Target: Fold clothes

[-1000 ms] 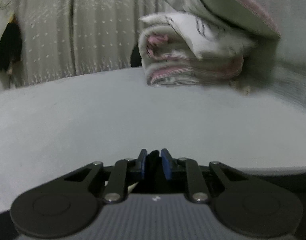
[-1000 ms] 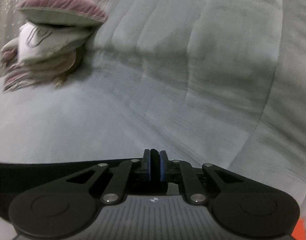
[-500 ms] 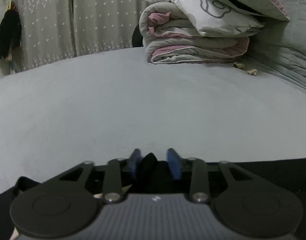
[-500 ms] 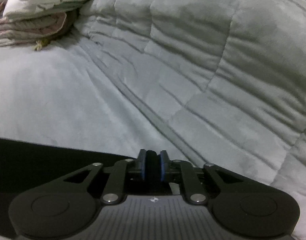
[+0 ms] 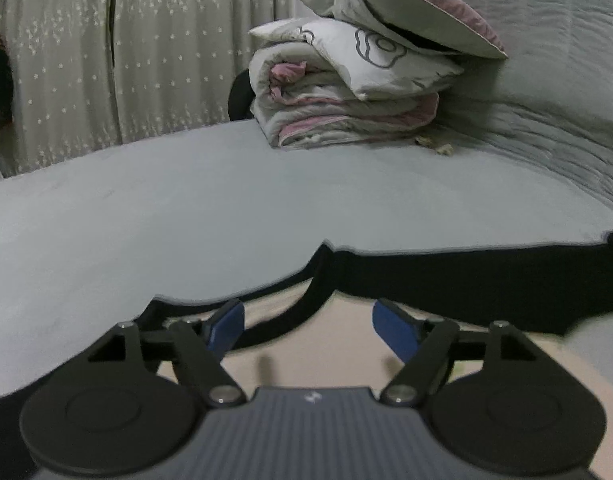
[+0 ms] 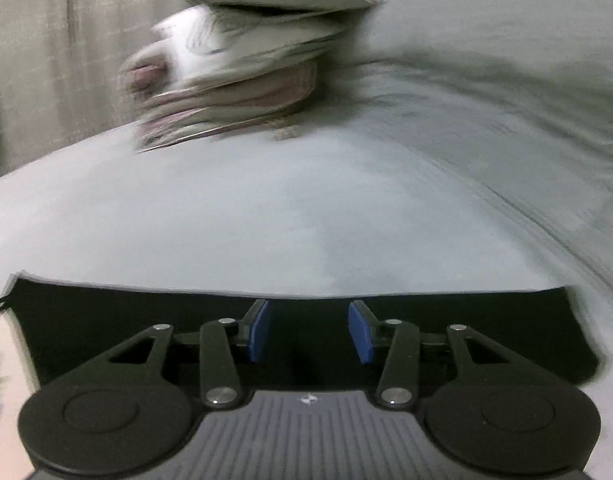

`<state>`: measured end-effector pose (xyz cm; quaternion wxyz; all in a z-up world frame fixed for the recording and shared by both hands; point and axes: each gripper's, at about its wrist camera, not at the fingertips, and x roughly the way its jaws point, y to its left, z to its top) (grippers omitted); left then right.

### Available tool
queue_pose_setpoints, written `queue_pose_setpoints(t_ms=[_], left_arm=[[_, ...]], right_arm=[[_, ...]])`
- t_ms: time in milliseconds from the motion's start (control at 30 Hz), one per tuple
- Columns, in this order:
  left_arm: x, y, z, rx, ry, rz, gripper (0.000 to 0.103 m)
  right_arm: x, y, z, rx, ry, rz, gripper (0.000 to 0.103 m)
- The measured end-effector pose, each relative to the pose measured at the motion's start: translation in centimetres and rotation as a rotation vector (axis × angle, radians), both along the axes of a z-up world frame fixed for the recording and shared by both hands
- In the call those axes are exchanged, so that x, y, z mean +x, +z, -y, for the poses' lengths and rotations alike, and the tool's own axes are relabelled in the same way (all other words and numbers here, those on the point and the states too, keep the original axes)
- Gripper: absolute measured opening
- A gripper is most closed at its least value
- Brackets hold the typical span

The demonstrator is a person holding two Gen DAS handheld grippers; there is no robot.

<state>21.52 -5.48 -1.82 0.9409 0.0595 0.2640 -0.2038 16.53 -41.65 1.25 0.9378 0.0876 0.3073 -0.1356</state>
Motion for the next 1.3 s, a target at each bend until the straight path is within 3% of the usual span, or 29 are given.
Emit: queue_pose_setpoints(t_ms=[133, 267, 367, 467, 667, 800, 900, 967, 1067, 1200, 1300], left_arm=[[-1.8, -1.0, -4.0, 0.002, 0.017, -0.047, 0.077], [-4.2, -2.0, -8.7, 0.006, 0.077, -0.122, 0.077], [-6.9, -1.7, -11.9, -0.070, 0.061, -0.166, 0.077], [-10.3, -1.4, -13.3, -0.063, 0.092, -0.192, 0.077], [-17.9, 0.8, -14.2, -0.056, 0.175, -0.269, 0.080], [-22.2, 1.4, -16.6, -0.179, 0.271, -0.387, 0.079], [-25.1, 0.8, -18.7, -0.318, 0.323, -0.484, 0.074], [-26.7, 0.5, -19.4, -0.367, 0.337, -0.505, 0.072], [-28.9, 0.3, -19.6, -0.393, 0.344, -0.529, 0.068], [-30.6, 0.3, -18.8, -0.391, 0.334, -0.557, 0.055], [-31.5, 0.2, -17.9, -0.387, 0.322, -0.579, 0.039]], right_arm=[[1.6, -1.8, -3.2, 0.100, 0.124, 0.001, 0.044], [0.9, -3.8, -4.0, 0.035, 0.186, -0.024, 0.043], [-1.1, -3.7, -3.0, 0.009, 0.188, -0.047, 0.042], [-3.5, -3.0, -1.2, 0.052, 0.150, -0.059, 0.042], [-9.2, -1.7, -1.3, 0.252, 0.190, -0.130, 0.044], [-13.1, -0.8, -1.6, 0.394, 0.224, -0.180, 0.044], [-15.8, -0.3, -2.0, 0.493, 0.251, -0.217, 0.044], [-17.2, -0.6, -2.8, 0.537, 0.272, -0.240, 0.044], [-19.2, -1.1, -4.1, 0.603, 0.303, -0.273, 0.044], [-20.9, -2.0, -5.7, 0.584, 0.292, -0.257, 0.044], [-21.4, -2.5, -6.1, 0.613, 0.264, -0.241, 0.032]])
